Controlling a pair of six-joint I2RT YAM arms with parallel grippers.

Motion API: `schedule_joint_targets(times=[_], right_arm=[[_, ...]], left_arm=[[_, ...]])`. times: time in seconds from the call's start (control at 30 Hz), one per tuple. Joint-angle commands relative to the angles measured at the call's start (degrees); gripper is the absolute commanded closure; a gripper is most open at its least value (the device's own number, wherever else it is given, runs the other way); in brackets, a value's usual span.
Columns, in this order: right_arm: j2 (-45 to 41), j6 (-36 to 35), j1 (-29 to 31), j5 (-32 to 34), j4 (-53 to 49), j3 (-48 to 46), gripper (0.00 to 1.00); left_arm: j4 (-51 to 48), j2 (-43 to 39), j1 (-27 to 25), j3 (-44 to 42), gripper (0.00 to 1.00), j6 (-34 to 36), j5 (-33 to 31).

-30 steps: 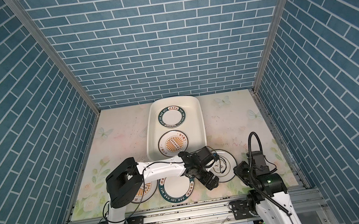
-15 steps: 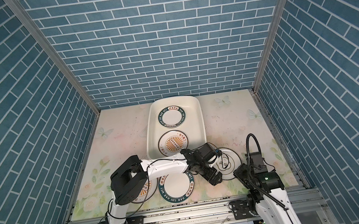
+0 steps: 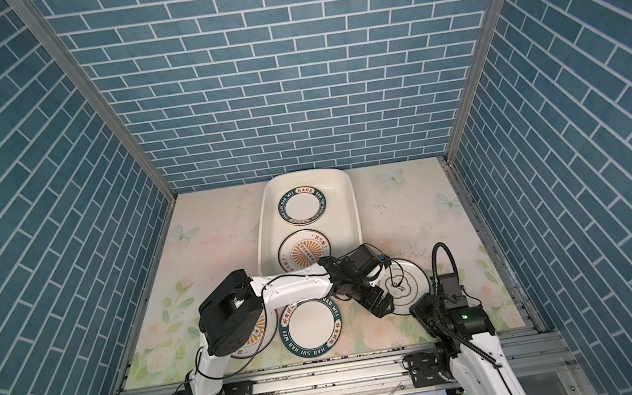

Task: Place the plates into the plastic bin on the countertop

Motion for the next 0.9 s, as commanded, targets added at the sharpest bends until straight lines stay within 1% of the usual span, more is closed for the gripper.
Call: schedule_joint_targets(times=[0.0, 0.13, 0.23, 0.33, 0.43, 0.63, 0.87], right_arm=[[-2.44, 3.77, -0.4, 0.37, 2.56, -2.01, 0.55], [-4.23, 5.53, -0.65, 0.25, 4.69, -3.9, 0.56], [-4.38, 6.27, -0.79, -0.04, 5.8, -4.81, 0.57], [-4.48, 6.51, -0.86, 0.04, 6.48, -5.29, 0.58], [-4.59, 6.59, -1.02, 0.56, 6.62, -5.44, 0.6], [-4.69, 6.93, -1.29, 0.95, 7.71, -6.55, 0.63], [-6.77, 7.94, -1.57, 1.63, 8.86, -8.34, 0.68]], left_arm=[[-1.05, -1.6, 1.5, 0.97, 0.0, -0.45, -0.03], [-2.47, -3.27, 1.54, 1.31, 0.0, 1.87, 2.14], [-3.75, -3.66, 1.57, 1.87, 0.01, 1.94, 3.8], [-3.5, -3.54, 1.41, 1.44, 0.0, -0.78, 6.19], [-2.47, -3.44, 0.67, 0.26, 0.0, -2.6, 7.03], [-1.99, -2.71, 0.01, 0.56, 0.0, -3.34, 7.4], [-1.52, -3.08, -0.34, -0.71, 0.0, -4.66, 6.7]])
